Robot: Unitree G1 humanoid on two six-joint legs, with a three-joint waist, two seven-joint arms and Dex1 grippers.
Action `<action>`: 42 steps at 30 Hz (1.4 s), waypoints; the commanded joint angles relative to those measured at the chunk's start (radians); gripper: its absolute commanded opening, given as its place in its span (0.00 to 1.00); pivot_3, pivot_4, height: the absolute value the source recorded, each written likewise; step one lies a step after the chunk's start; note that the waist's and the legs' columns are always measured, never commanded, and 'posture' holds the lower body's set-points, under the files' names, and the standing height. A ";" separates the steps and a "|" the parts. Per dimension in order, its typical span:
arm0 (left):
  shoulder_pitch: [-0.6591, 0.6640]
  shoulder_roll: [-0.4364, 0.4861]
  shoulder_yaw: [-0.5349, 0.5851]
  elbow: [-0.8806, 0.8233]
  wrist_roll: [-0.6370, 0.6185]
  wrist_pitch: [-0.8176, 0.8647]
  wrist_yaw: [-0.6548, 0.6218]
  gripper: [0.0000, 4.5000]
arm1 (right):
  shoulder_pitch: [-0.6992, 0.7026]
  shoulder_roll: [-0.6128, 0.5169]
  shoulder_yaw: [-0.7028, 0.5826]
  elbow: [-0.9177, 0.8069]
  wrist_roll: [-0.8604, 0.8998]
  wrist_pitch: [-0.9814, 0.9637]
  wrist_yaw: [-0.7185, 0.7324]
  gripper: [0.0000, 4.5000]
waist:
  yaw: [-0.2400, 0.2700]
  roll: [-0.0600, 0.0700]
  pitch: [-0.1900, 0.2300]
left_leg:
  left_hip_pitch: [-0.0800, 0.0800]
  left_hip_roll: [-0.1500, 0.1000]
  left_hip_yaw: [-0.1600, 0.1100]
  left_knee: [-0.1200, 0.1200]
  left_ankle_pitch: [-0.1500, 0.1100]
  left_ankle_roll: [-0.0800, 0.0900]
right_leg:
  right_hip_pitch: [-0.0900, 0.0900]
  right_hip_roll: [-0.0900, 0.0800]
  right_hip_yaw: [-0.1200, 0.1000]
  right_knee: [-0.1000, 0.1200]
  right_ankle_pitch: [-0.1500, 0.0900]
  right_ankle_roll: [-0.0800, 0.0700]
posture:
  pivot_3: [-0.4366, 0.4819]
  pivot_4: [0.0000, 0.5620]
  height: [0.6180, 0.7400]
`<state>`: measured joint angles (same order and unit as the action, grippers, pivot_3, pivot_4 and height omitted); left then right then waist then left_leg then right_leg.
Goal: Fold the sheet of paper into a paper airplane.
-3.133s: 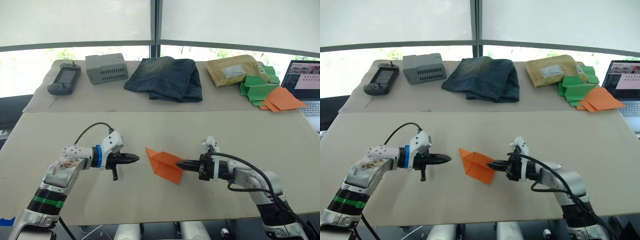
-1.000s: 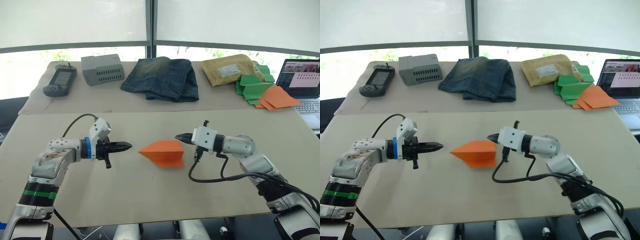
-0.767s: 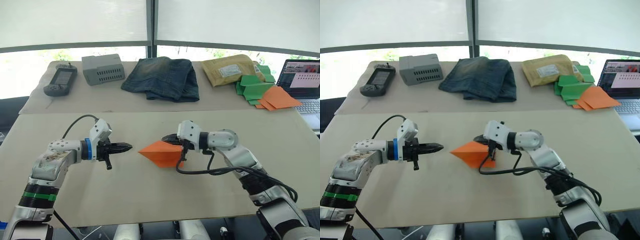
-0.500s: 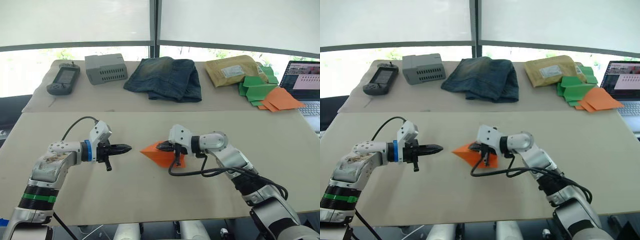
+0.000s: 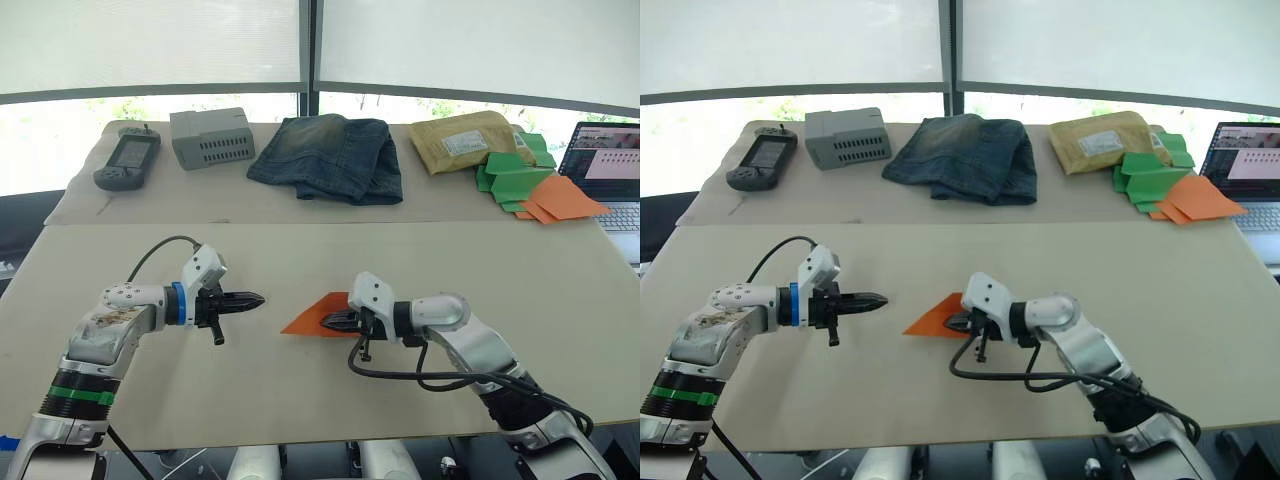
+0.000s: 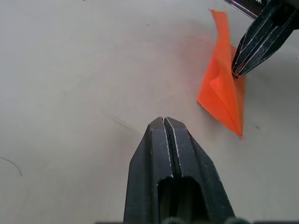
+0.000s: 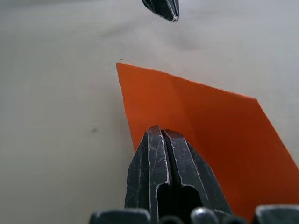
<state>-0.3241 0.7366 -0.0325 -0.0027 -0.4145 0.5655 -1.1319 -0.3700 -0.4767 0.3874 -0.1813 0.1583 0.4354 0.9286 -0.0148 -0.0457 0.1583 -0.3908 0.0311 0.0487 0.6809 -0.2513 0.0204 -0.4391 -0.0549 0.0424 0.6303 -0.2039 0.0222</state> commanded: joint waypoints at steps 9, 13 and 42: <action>-0.090 -0.085 -0.086 0.001 0.021 -0.031 -0.021 0.00 | 0.072 -0.020 -0.020 -0.118 -0.082 -0.063 -0.082 0.01 | 0.004 0.000 0.000 | -0.001 -0.001 0.000 0.000 0.000 0.000 | 0.000 0.000 0.000 -0.001 0.000 0.000 | 0.48 0.27 0.85; -0.117 -0.110 -0.122 0.035 0.043 -0.053 -0.036 0.00 | 0.106 -0.050 -0.057 -0.163 -0.081 -0.057 -0.098 0.01 | 0.003 0.000 0.000 | -0.001 -0.002 0.000 0.001 0.000 0.000 | 0.000 0.000 0.000 0.000 0.000 0.001 | 0.48 0.27 0.85; -0.189 -0.193 -0.206 0.146 0.123 -0.146 -0.088 0.00 | 0.318 -0.097 -0.119 -0.144 -0.121 -0.084 -0.191 0.01 | 0.002 -0.001 0.000 | 0.001 -0.001 0.000 0.002 0.000 0.000 | 0.003 0.001 0.001 0.000 0.000 0.002 | 0.48 0.27 0.85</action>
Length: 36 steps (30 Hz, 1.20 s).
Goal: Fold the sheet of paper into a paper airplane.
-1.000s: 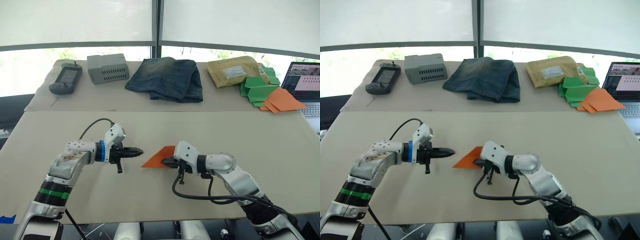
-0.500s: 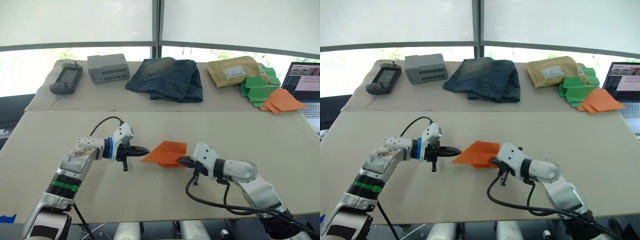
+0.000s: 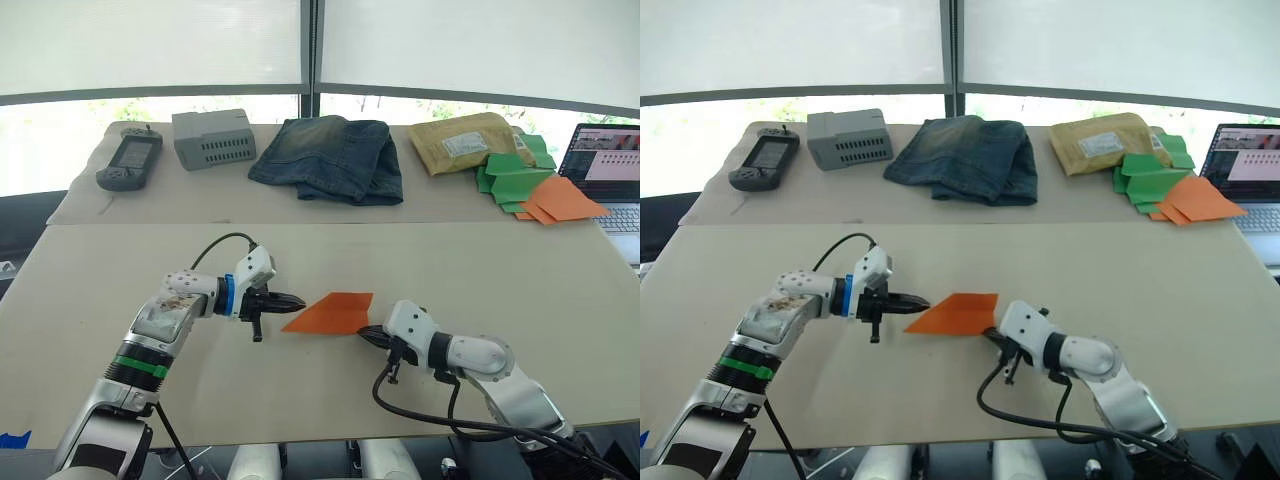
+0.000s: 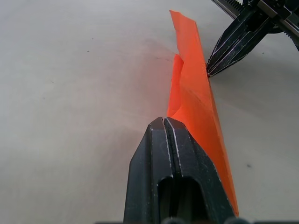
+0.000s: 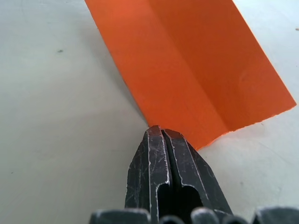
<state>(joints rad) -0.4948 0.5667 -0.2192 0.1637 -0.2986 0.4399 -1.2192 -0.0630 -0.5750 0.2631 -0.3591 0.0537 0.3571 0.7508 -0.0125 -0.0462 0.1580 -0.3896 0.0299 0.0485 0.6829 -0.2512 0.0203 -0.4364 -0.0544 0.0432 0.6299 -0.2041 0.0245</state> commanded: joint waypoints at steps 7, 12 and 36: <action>0.003 -0.048 -0.065 -0.076 0.002 0.015 -0.023 0.00 | 0.007 0.011 0.012 0.046 -0.024 -0.002 -0.023 0.01 | -0.002 0.000 0.000 | 0.001 0.000 0.000 0.001 0.000 0.000 | 0.001 0.000 0.000 0.000 0.001 0.000 | 0.48 0.27 0.85; 0.021 -0.034 -0.089 -0.093 0.006 0.029 -0.044 0.00 | 0.002 0.019 0.020 0.047 -0.031 0.003 -0.035 0.01 | -0.003 0.000 0.000 | 0.001 0.001 0.000 0.001 0.000 0.000 | 0.001 0.001 0.000 0.000 0.001 0.000 | 0.48 0.27 0.85; 0.042 -0.016 -0.111 -0.038 0.063 -0.042 -0.041 0.00 | -0.200 0.063 0.121 -0.003 0.028 0.168 0.076 0.01 | 0.002 0.000 0.000 | -0.001 0.001 -0.002 0.000 0.000 0.000 | -0.001 0.001 -0.001 0.000 0.000 -0.001 | 0.48 0.27 0.85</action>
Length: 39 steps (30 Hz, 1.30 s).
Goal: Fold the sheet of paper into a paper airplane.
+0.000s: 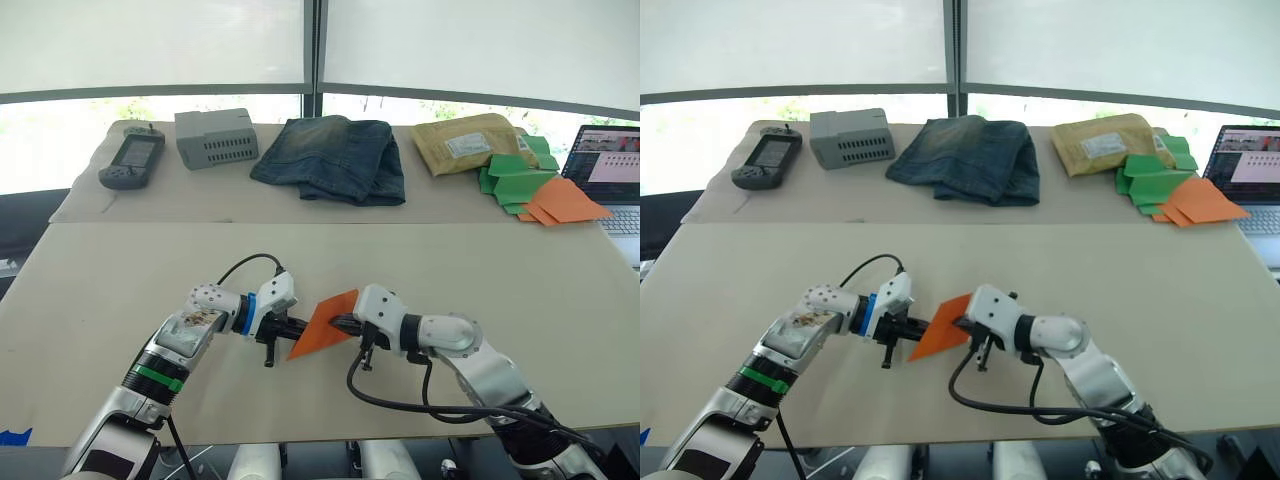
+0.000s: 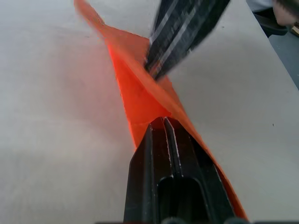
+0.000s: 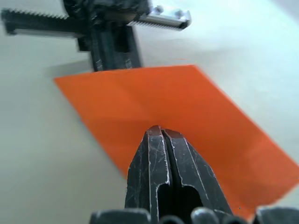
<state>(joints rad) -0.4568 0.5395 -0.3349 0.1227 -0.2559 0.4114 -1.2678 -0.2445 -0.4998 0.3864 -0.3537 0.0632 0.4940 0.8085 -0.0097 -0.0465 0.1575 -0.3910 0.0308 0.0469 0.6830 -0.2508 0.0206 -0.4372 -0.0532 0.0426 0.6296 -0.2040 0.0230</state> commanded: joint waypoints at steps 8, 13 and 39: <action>0.005 0.064 0.068 0.014 0.016 -0.034 0.039 0.00 | -0.041 0.013 0.017 0.072 0.002 0.030 0.031 0.01 | -0.008 0.000 0.000 | 0.002 0.001 0.000 0.000 0.000 0.000 | 0.000 0.001 0.000 0.001 0.001 0.000 | 0.48 0.27 0.85; 0.030 0.128 0.142 -0.035 -0.009 -0.007 0.049 0.00 | -0.044 0.026 0.022 0.100 -0.005 0.023 0.030 0.01 | -0.009 0.000 0.000 | 0.002 0.004 0.000 0.000 0.000 0.000 | 0.000 0.004 0.000 0.002 0.001 -0.001 | 0.48 0.27 0.85; 0.165 0.154 0.023 -0.292 0.012 0.005 0.129 0.00 | -0.078 -0.014 -0.082 0.005 0.037 0.098 0.005 0.01 | -0.002 0.000 0.000 | 0.001 0.003 0.000 -0.002 0.000 0.000 | -0.001 0.004 0.002 0.000 0.000 -0.003 | 0.48 0.27 0.85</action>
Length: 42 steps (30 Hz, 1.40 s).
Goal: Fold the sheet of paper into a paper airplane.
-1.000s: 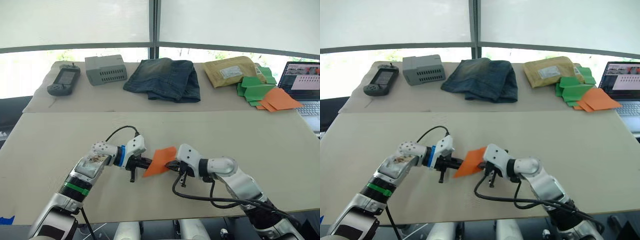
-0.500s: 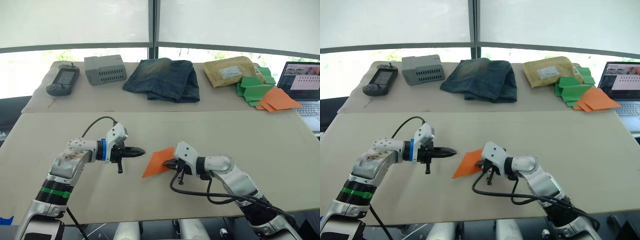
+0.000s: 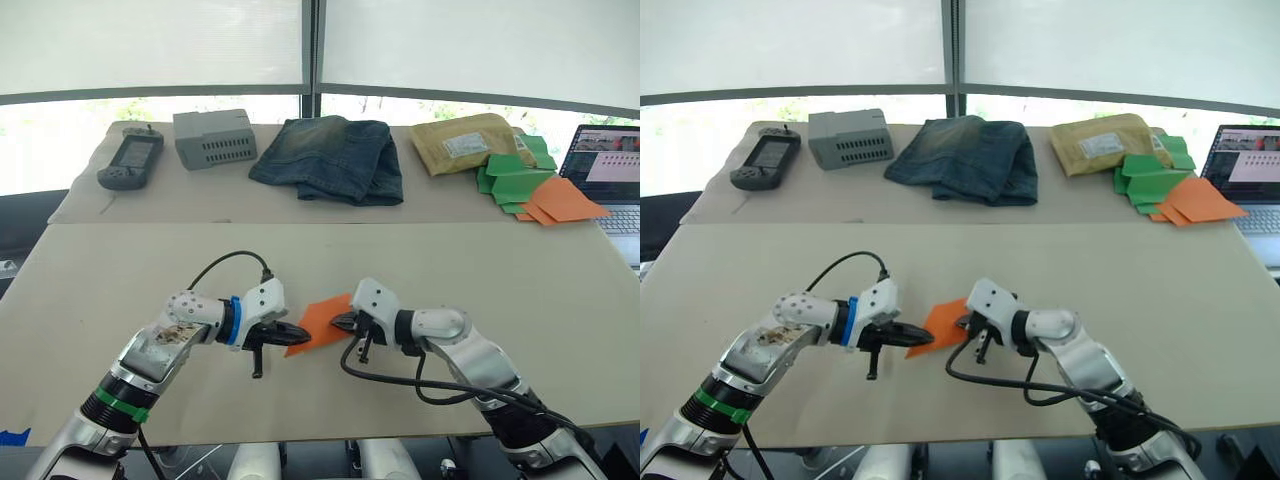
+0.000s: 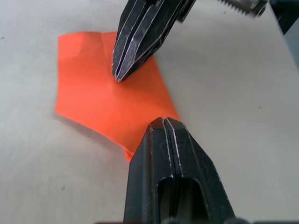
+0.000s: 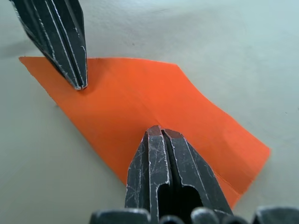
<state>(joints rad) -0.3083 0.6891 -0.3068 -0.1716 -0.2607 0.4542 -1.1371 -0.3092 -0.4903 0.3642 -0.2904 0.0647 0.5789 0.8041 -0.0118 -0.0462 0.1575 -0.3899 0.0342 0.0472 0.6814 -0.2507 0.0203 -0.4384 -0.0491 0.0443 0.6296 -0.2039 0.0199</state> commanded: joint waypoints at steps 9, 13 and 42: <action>0.062 0.005 -0.007 -0.034 0.009 -0.026 -0.001 0.00 | -0.040 -0.069 -0.073 -0.057 0.089 -0.026 0.091 0.01 | -0.001 0.000 0.000 | -0.001 0.000 0.000 -0.001 0.000 0.000 | -0.001 0.000 0.000 0.000 0.000 0.000 | 0.48 0.27 0.85; 0.066 0.011 -0.012 -0.036 0.021 -0.033 -0.001 0.00 | -0.022 -0.073 -0.051 -0.034 0.079 -0.028 0.094 0.01 | -0.001 0.000 0.000 | -0.001 0.000 0.000 0.000 0.000 0.000 | -0.001 0.000 0.000 0.000 0.000 0.000 | 0.48 0.27 0.85; 0.191 -0.046 0.028 -0.107 -0.022 0.069 0.160 0.00 | -0.255 -0.046 -0.253 0.359 0.342 0.272 0.193 0.49 | -0.002 0.000 0.000 | 0.002 0.000 0.000 -0.001 0.000 0.000 | 0.002 -0.001 0.000 0.000 0.000 0.000 | 0.48 0.27 0.85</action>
<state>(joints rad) -0.1339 0.6408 -0.2562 -0.2892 -0.3003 0.5025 -0.9868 -0.5397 -0.5314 0.1200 0.0394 0.3789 0.8451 0.9626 -0.0136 -0.0460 0.1575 -0.3888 0.0337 0.0472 0.6807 -0.2508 0.0204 -0.4372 -0.0502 0.0441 0.6293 -0.2037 0.0199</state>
